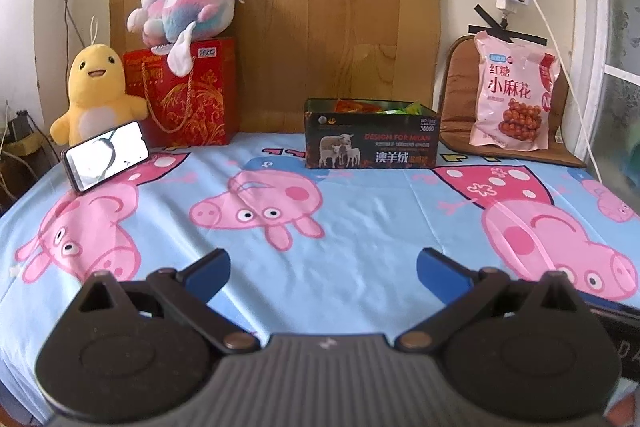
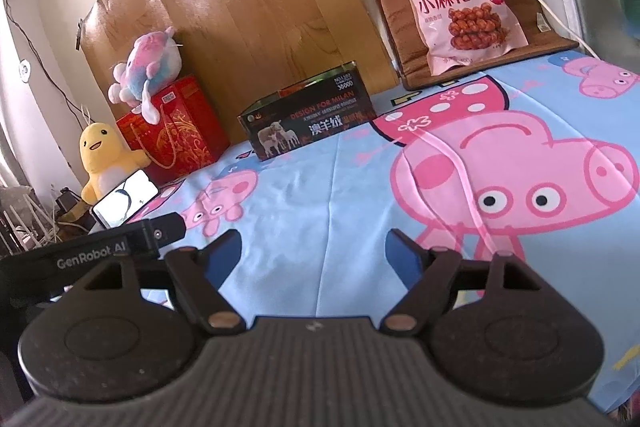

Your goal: Organize snacks

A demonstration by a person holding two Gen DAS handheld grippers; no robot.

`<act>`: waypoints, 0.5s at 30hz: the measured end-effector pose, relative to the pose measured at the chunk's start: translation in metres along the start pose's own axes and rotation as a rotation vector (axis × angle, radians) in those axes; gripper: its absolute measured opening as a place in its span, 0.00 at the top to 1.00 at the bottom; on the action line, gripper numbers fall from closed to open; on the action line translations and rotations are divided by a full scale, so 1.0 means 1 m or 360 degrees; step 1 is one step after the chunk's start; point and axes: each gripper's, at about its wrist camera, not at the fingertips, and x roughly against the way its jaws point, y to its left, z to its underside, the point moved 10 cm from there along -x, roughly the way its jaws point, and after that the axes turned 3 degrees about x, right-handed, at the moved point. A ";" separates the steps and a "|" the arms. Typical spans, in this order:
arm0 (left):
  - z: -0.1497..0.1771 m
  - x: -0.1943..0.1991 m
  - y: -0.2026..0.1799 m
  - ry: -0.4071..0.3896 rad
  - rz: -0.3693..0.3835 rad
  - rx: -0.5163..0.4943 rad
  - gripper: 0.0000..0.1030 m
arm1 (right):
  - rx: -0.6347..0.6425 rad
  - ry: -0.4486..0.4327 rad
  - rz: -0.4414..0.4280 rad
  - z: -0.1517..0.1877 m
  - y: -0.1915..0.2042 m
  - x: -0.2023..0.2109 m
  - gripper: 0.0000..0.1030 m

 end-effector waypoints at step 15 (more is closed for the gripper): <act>0.001 -0.003 0.011 0.0042 -0.0127 0.0005 0.00 | 0.0012 0.0017 0.0006 0.002 0.000 -0.001 0.18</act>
